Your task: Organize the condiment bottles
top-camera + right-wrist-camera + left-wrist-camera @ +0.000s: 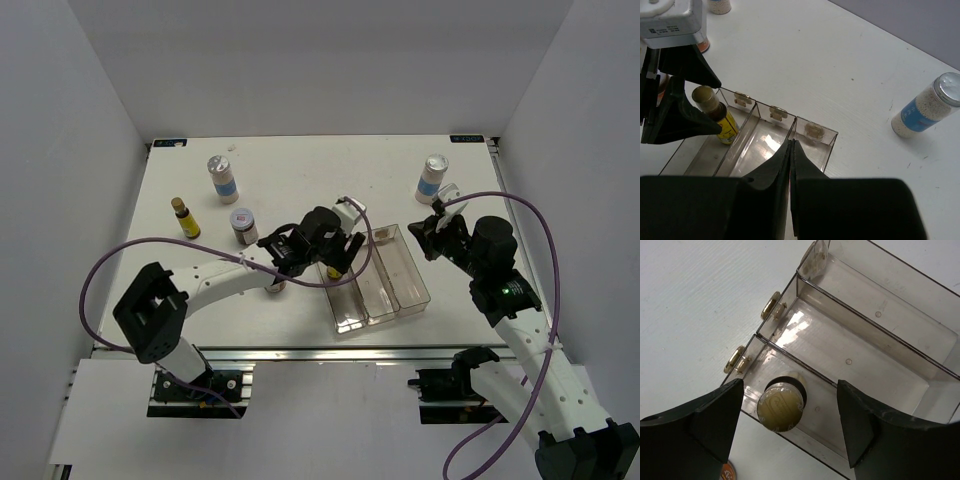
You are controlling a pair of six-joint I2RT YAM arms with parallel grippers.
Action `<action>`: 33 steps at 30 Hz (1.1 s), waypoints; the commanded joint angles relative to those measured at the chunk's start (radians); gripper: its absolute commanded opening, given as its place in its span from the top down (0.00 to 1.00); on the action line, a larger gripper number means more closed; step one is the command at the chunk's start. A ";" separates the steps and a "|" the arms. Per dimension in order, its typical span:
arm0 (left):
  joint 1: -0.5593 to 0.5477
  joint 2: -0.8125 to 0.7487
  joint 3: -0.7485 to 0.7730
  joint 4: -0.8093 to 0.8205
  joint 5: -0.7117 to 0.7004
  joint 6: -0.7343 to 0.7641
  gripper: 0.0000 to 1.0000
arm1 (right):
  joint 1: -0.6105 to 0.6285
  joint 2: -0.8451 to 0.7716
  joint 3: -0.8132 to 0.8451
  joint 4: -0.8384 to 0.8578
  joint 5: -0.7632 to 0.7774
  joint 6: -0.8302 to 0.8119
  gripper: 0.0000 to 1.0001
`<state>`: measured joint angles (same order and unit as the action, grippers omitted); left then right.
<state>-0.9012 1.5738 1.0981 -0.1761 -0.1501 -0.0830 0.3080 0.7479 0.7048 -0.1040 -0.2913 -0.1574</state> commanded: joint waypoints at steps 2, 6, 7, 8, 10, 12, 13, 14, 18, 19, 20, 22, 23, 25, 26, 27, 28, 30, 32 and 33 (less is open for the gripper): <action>-0.005 -0.095 -0.006 -0.006 -0.025 -0.017 0.15 | -0.003 -0.002 -0.005 0.038 -0.008 0.007 0.95; -0.004 -0.228 -0.010 -0.010 -0.162 -0.055 0.16 | -0.003 -0.005 -0.005 0.036 -0.011 0.007 0.94; -0.004 -0.256 -0.017 -0.002 -0.189 -0.055 0.16 | -0.003 -0.005 -0.005 0.035 -0.011 0.006 0.94; -0.004 -0.283 -0.024 0.013 -0.210 -0.055 0.17 | -0.003 -0.004 -0.005 0.035 -0.012 0.007 0.94; 0.007 -0.355 -0.024 0.013 -0.261 -0.060 0.18 | -0.001 -0.004 -0.005 0.035 -0.016 0.007 0.93; 0.036 -0.395 -0.027 0.009 -0.287 -0.080 0.24 | -0.003 -0.005 -0.005 0.035 -0.017 0.007 0.93; 0.051 -0.437 -0.032 0.003 -0.314 -0.087 0.29 | -0.003 -0.005 -0.005 0.033 -0.019 0.007 0.93; 0.065 -0.455 -0.047 -0.003 -0.344 -0.099 0.49 | -0.001 -0.005 -0.005 0.033 -0.019 0.007 0.93; 0.290 -0.514 -0.070 -0.112 -0.382 -0.243 0.93 | -0.003 -0.005 -0.005 0.033 -0.023 0.007 0.92; 0.341 -0.520 -0.075 -0.164 -0.375 -0.270 0.95 | -0.003 -0.004 -0.005 0.033 -0.026 0.007 0.92; 0.385 -0.524 -0.078 -0.190 -0.375 -0.291 0.96 | -0.001 -0.005 -0.005 0.032 -0.026 0.009 0.92; 0.496 -0.526 -0.089 -0.249 -0.385 -0.334 0.74 | -0.003 -0.005 -0.005 0.032 -0.028 0.009 0.91; 0.539 -0.518 -0.092 -0.259 -0.428 -0.342 0.58 | -0.003 -0.004 -0.005 0.033 -0.028 0.009 0.91; 0.579 -0.496 -0.087 -0.304 -0.477 -0.353 0.17 | -0.003 -0.005 -0.005 0.032 -0.028 0.010 0.91; 0.603 -0.477 -0.081 -0.319 -0.486 -0.350 0.15 | -0.003 -0.004 -0.005 0.033 -0.029 0.009 0.91; 0.673 -0.436 -0.076 -0.333 -0.468 -0.351 0.13 | -0.001 -0.002 -0.005 0.033 -0.029 0.010 0.91; 0.715 -0.416 -0.070 -0.344 -0.444 -0.348 0.11 | -0.003 0.001 -0.005 0.032 -0.031 0.010 0.90; 0.818 -0.371 -0.076 -0.317 -0.372 -0.342 0.09 | -0.001 0.002 -0.004 0.030 -0.031 0.010 0.90; 0.863 -0.348 -0.101 -0.281 -0.342 -0.334 0.08 | -0.003 -0.001 -0.002 0.030 -0.031 0.012 0.90; 0.863 -0.331 -0.104 -0.263 -0.345 -0.311 0.08 | -0.001 -0.002 -0.004 0.030 -0.029 0.010 0.90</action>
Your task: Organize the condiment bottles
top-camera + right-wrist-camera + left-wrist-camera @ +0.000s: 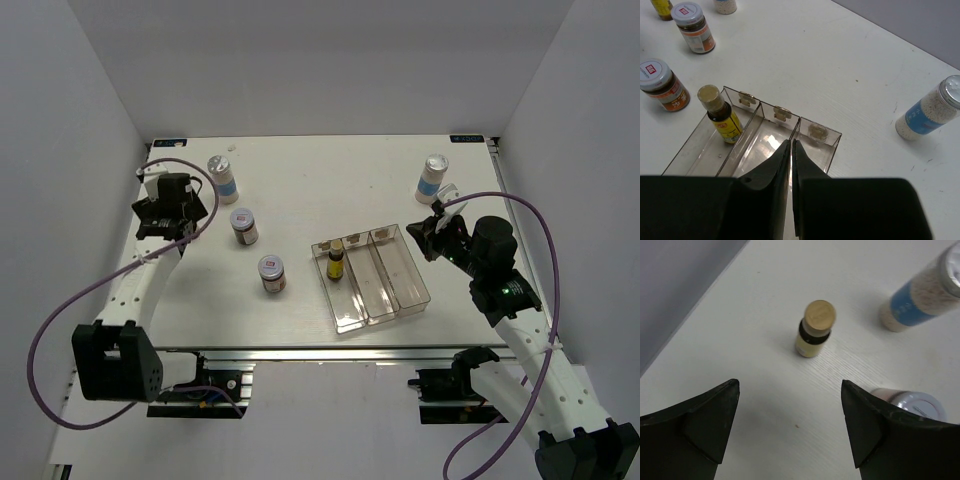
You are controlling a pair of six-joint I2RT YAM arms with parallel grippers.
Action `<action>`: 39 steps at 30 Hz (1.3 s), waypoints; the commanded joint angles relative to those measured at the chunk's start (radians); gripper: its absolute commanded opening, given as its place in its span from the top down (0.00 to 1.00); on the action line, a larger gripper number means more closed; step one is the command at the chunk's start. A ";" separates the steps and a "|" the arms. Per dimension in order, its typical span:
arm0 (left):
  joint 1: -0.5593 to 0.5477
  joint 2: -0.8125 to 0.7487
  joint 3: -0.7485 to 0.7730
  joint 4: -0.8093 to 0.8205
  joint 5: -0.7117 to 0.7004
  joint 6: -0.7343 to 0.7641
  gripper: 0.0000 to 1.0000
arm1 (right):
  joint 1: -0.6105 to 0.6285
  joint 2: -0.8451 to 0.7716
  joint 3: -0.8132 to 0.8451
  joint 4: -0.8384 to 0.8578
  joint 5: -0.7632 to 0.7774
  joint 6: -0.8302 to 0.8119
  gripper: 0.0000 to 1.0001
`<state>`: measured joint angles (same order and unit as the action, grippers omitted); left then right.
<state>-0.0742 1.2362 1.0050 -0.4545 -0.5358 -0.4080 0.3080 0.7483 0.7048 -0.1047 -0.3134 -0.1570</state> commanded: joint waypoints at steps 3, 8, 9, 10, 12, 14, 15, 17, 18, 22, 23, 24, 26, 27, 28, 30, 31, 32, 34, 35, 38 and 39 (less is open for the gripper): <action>0.045 0.094 0.003 0.063 0.023 0.035 0.07 | -0.001 -0.007 -0.005 0.031 -0.010 0.013 0.90; 0.053 0.241 0.063 0.126 0.014 0.075 0.09 | -0.001 -0.006 -0.005 0.031 -0.021 0.014 0.89; 0.054 0.252 0.078 0.143 0.019 0.095 0.10 | -0.003 -0.006 -0.005 0.031 -0.023 0.014 0.89; 0.054 0.261 0.086 0.161 0.016 0.100 0.10 | -0.003 -0.006 -0.005 0.028 -0.024 0.014 0.89; 0.057 0.296 0.124 0.168 0.001 0.112 0.11 | -0.001 -0.006 -0.005 0.030 -0.026 0.013 0.89; 0.066 0.324 0.156 0.160 -0.019 0.120 0.12 | -0.003 -0.004 -0.004 0.030 -0.026 0.011 0.89; 0.068 0.345 0.181 0.158 -0.024 0.127 0.14 | -0.001 -0.004 -0.004 0.030 -0.026 0.010 0.89; 0.073 0.356 0.196 0.158 -0.032 0.133 0.17 | -0.001 -0.004 -0.004 0.028 -0.026 0.008 0.89; 0.073 0.359 0.202 0.157 -0.030 0.136 0.18 | -0.001 -0.004 -0.004 0.028 -0.026 0.010 0.89; 0.108 0.362 0.204 0.166 -0.020 0.146 0.25 | -0.003 -0.001 -0.004 0.028 -0.030 0.008 0.89; 0.108 0.362 0.202 0.165 -0.016 0.146 0.27 | -0.001 -0.001 -0.004 0.028 -0.032 0.010 0.89; 0.109 0.362 0.199 0.163 -0.012 0.144 0.28 | -0.003 -0.001 -0.004 0.030 -0.032 0.008 0.89; 0.108 0.359 0.184 0.168 -0.004 0.141 0.28 | -0.003 0.000 -0.002 0.026 -0.032 0.010 0.89; 0.108 0.358 0.179 0.172 0.005 0.138 0.27 | -0.001 -0.001 -0.002 0.028 -0.030 0.010 0.89; 0.108 0.356 0.175 0.169 0.010 0.133 0.26 | -0.001 0.000 -0.004 0.026 -0.029 0.011 0.89; 0.108 0.353 0.165 0.171 0.016 0.129 0.25 | -0.001 0.000 -0.004 0.026 -0.029 0.011 0.89; 0.108 0.352 0.161 0.174 0.023 0.129 0.25 | -0.001 -0.001 -0.004 0.026 -0.029 0.011 0.89; 0.108 0.347 0.156 0.177 0.026 0.127 0.26 | -0.001 -0.001 -0.002 0.026 -0.029 0.011 0.89; 0.109 0.345 0.149 0.185 0.039 0.132 0.27 | -0.003 0.000 -0.004 0.028 -0.029 0.013 0.89; 0.108 0.345 0.147 0.185 0.043 0.133 0.29 | -0.003 0.002 -0.002 0.026 -0.029 0.013 0.89; 0.108 0.348 0.147 0.185 0.053 0.138 0.39 | -0.001 0.003 -0.004 0.026 -0.029 0.013 0.89; 0.109 0.348 0.146 0.188 0.053 0.141 0.44 | -0.003 0.002 -0.004 0.028 -0.027 0.013 0.89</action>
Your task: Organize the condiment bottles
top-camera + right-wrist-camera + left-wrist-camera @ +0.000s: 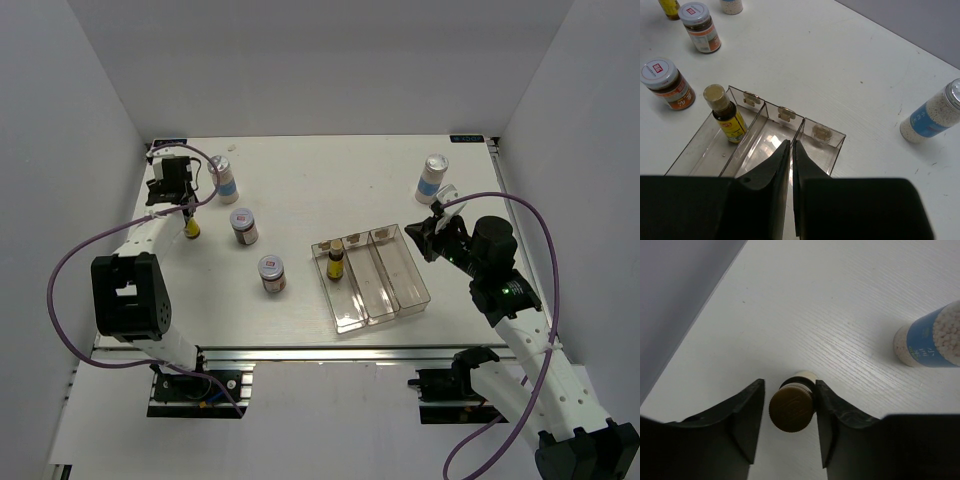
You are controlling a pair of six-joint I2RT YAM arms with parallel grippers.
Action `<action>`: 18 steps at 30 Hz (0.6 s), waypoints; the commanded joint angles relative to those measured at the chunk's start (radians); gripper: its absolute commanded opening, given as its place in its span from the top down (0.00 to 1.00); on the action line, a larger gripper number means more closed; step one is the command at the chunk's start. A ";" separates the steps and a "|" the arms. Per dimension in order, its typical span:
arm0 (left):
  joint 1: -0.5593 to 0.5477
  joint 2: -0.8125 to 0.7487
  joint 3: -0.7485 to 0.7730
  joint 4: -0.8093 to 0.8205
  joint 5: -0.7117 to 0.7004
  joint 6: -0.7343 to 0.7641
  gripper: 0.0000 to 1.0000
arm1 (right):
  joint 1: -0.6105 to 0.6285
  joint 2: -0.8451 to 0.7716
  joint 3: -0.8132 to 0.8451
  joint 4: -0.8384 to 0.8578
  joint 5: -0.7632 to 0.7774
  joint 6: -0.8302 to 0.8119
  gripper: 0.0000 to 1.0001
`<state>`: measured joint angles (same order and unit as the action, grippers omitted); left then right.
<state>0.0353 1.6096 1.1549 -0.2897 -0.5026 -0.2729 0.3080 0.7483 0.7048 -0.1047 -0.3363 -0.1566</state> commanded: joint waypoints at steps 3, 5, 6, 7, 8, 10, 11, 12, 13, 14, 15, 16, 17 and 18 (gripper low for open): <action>-0.002 -0.028 -0.003 0.021 0.022 0.008 0.54 | -0.001 0.002 -0.004 0.026 -0.003 0.011 0.89; 0.000 -0.033 -0.001 0.018 0.029 0.009 0.66 | -0.003 0.002 -0.004 0.026 -0.003 0.012 0.89; 0.000 -0.037 0.000 0.014 0.030 0.008 0.71 | -0.003 0.002 -0.004 0.026 -0.003 0.012 0.89; 0.000 -0.048 -0.001 0.011 0.033 0.008 0.79 | -0.003 0.000 -0.004 0.026 -0.003 0.014 0.89; 0.000 -0.056 -0.003 0.009 0.036 0.006 0.84 | -0.001 0.002 -0.002 0.026 -0.003 0.012 0.89; 0.000 -0.077 -0.004 0.004 0.048 0.004 0.91 | -0.001 -0.001 -0.002 0.025 -0.004 0.014 0.89; 0.000 -0.108 -0.003 0.003 0.052 0.004 0.97 | -0.003 -0.003 -0.004 0.025 -0.004 0.014 0.89; -0.002 -0.128 -0.003 0.001 0.062 0.008 1.00 | -0.001 -0.004 -0.002 0.025 -0.006 0.012 0.89; -0.002 -0.149 -0.003 0.000 0.062 0.012 1.00 | -0.003 -0.003 -0.004 0.025 -0.006 0.014 0.89; -0.002 -0.199 0.000 -0.002 0.067 0.017 1.00 | -0.003 -0.003 -0.002 0.025 -0.007 0.014 0.89; -0.002 -0.227 0.002 -0.009 0.076 0.017 1.00 | -0.001 -0.003 -0.002 0.025 -0.009 0.015 0.89; 0.000 -0.256 0.005 -0.012 0.097 0.015 1.00 | -0.003 -0.003 -0.002 0.025 -0.012 0.015 0.89; -0.002 -0.310 0.006 -0.014 0.119 0.017 1.00 | -0.001 -0.003 -0.002 0.025 -0.012 0.015 0.89; 0.000 -0.335 0.021 -0.034 0.142 0.015 1.00 | -0.001 -0.003 -0.002 0.025 -0.013 0.014 0.89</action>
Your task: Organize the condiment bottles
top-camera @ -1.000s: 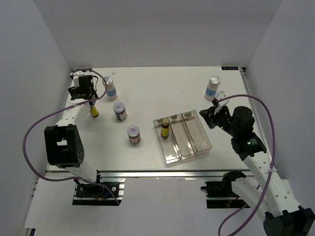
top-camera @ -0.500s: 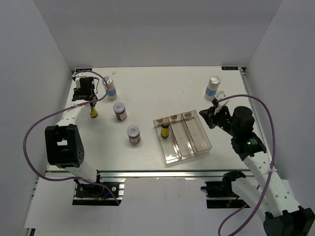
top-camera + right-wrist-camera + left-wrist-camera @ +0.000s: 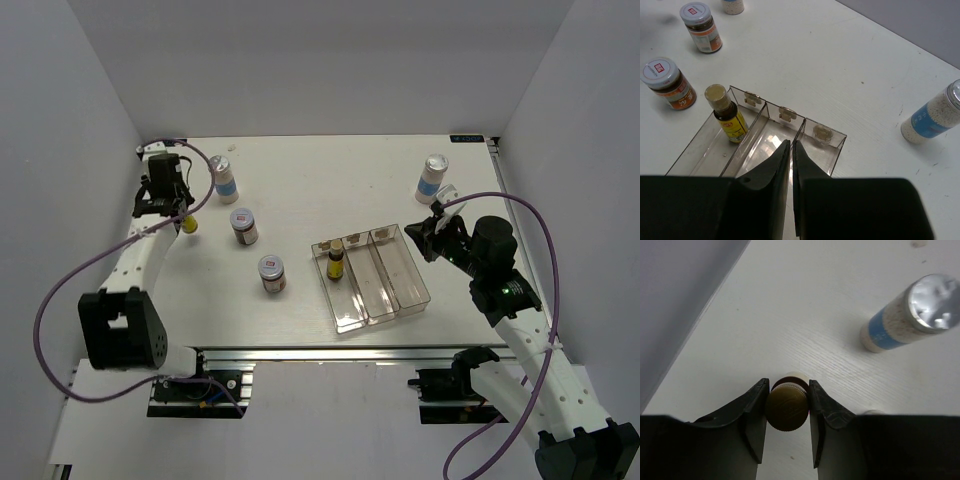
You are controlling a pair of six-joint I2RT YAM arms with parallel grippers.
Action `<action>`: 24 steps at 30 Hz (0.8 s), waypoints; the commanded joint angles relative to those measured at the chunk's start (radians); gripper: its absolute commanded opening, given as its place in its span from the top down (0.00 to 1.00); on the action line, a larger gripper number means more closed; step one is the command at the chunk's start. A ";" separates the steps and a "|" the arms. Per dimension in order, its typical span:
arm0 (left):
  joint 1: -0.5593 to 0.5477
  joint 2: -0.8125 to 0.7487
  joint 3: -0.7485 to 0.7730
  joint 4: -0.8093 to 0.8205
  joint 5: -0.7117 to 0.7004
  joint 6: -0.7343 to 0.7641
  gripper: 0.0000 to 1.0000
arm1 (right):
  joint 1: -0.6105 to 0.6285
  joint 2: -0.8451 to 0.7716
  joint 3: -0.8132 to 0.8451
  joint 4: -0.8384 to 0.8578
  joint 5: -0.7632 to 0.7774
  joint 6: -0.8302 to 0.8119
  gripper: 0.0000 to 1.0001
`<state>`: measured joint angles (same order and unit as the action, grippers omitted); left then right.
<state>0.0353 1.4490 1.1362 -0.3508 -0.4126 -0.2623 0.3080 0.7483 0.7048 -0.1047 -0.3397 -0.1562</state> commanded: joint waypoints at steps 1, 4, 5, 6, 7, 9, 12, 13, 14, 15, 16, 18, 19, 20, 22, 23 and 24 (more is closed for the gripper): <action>-0.002 -0.196 0.048 0.016 0.102 0.005 1.00 | -0.003 -0.003 -0.002 0.025 -0.012 0.015 0.89; -0.002 -0.274 0.079 -0.034 0.201 0.000 1.00 | -0.003 -0.001 -0.002 0.025 -0.012 0.015 0.89; -0.002 -0.286 0.086 -0.046 0.295 0.001 1.00 | -0.003 -0.003 -0.002 0.025 -0.012 0.015 0.89; -0.003 -0.308 0.094 -0.078 0.345 0.003 1.00 | -0.003 -0.003 -0.002 0.025 -0.013 0.014 0.89; -0.003 -0.315 0.106 -0.094 0.400 0.002 1.00 | -0.003 -0.003 -0.002 0.026 -0.010 0.015 0.89; -0.008 -0.334 0.109 -0.126 0.567 0.005 1.00 | -0.001 -0.003 -0.002 0.026 -0.009 0.017 0.89; -0.070 -0.390 0.085 -0.143 0.693 0.020 1.00 | -0.003 0.000 -0.004 0.028 -0.001 0.017 0.89; -0.104 -0.415 0.077 -0.152 0.716 0.027 1.00 | -0.001 -0.001 -0.002 0.028 0.001 0.017 0.89; -0.124 -0.426 0.074 -0.161 0.736 0.034 1.00 | -0.003 0.000 -0.004 0.031 0.005 0.017 0.89; -0.142 -0.438 0.073 -0.183 0.764 0.044 1.00 | -0.003 0.000 -0.002 0.031 0.010 0.015 0.89; -0.167 -0.464 0.066 -0.189 0.771 0.049 1.00 | -0.003 0.000 -0.002 0.031 0.013 0.015 0.89; -0.245 -0.490 0.047 -0.212 0.778 0.058 1.00 | -0.001 0.000 -0.002 0.033 0.022 0.015 0.89; -0.273 -0.504 0.039 -0.218 0.778 0.058 1.00 | -0.001 0.002 -0.002 0.033 0.025 0.015 0.89; -0.313 -0.527 0.021 -0.224 0.782 0.058 1.00 | -0.003 0.002 -0.002 0.034 0.030 0.014 0.89; -0.340 -0.553 -0.004 -0.232 0.827 0.049 1.00 | -0.001 0.002 -0.004 0.034 0.041 0.014 0.89; -0.347 -0.577 -0.036 -0.218 0.853 0.035 1.00 | -0.001 0.000 -0.002 0.036 0.044 0.014 0.89; -0.350 -0.587 -0.050 -0.214 0.871 0.028 1.00 | -0.003 0.003 -0.002 0.037 0.056 0.014 0.89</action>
<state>-0.3035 0.9154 1.1126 -0.5919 0.3691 -0.2211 0.3080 0.7483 0.7048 -0.1047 -0.3145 -0.1520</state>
